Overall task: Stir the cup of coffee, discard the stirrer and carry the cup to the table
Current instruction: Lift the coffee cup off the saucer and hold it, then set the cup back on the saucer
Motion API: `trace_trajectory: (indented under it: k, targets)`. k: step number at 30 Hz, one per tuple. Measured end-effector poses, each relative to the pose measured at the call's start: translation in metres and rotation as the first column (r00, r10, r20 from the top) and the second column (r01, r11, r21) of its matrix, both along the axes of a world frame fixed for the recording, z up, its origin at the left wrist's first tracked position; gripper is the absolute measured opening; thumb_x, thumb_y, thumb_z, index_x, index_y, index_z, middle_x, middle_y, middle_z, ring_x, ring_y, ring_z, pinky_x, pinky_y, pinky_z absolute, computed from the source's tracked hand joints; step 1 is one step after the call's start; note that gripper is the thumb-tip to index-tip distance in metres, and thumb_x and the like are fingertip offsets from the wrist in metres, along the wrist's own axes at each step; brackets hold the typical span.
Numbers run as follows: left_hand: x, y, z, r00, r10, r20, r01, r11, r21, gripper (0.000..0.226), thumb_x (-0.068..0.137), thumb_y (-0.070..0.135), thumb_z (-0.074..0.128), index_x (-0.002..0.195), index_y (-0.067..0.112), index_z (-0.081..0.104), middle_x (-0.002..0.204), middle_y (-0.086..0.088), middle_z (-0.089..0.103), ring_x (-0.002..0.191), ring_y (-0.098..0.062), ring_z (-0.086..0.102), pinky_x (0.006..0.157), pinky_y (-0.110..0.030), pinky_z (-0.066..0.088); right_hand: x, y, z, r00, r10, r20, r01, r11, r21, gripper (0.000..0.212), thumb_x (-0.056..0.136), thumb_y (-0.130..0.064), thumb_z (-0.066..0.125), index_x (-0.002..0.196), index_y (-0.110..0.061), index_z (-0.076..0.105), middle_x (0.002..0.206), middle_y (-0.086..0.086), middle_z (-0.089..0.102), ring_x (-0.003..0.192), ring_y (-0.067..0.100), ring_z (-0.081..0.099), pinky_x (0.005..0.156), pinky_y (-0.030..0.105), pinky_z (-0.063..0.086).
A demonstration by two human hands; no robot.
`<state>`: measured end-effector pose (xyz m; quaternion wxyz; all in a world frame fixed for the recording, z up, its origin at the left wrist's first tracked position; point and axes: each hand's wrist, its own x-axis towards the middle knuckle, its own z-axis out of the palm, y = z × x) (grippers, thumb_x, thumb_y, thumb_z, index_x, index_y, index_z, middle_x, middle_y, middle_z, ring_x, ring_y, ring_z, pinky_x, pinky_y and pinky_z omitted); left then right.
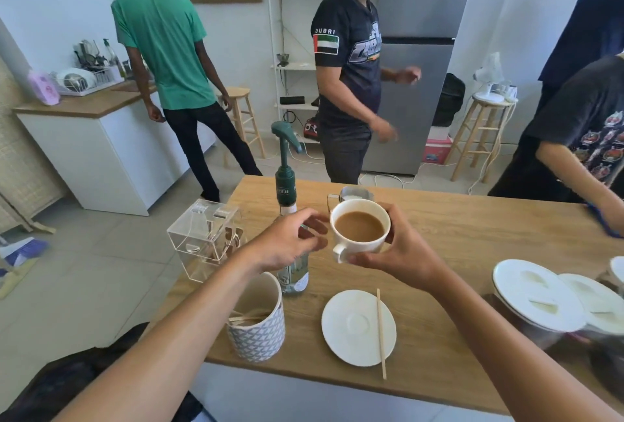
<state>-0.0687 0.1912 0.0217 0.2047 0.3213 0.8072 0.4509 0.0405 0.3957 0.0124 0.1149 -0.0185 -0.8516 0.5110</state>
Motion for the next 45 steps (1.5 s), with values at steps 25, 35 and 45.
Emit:
trace_trajectory:
  k: [25,35,45]
  targets:
    - [0.033,0.037,-0.078,0.973,-0.078,0.218,0.041,0.985,0.168,0.077,0.072,0.006,0.085,0.133,0.037,0.051,0.126,0.009,0.065,0.121,-0.012,0.059,0.104,-0.037,0.049,0.027,0.029,-0.062,0.973,0.078,0.215,-0.097,0.992,0.08,0.095,0.058,-0.037,0.092,0.136,-0.045,0.037,0.128,-0.018,0.057,0.123,0.005,0.052,0.106,0.04,0.044]
    - [0.042,0.031,-0.126,0.972,0.007,0.235,-0.037,0.992,0.121,0.077,0.074,-0.004,0.081,0.135,0.028,0.049,0.123,0.012,0.064,0.115,0.003,0.058,0.089,-0.008,0.042,0.025,0.032,-0.102,0.946,0.073,0.315,-0.118,0.985,0.126,0.079,0.067,-0.025,0.085,0.134,-0.043,0.048,0.122,-0.018,0.065,0.118,0.002,0.056,0.104,0.038,0.045]
    - [0.039,0.03,-0.159,0.969,0.067,0.239,-0.086,0.994,0.067,0.084,0.07,0.003,0.086,0.137,0.034,0.046,0.129,0.013,0.061,0.118,0.007,0.056,0.099,-0.018,0.045,0.02,0.029,-0.131,0.947,0.035,0.319,-0.078,0.989,0.125,0.07,0.063,-0.022,0.086,0.122,-0.047,0.057,0.115,-0.021,0.066,0.109,-0.001,0.06,0.098,0.033,0.049]
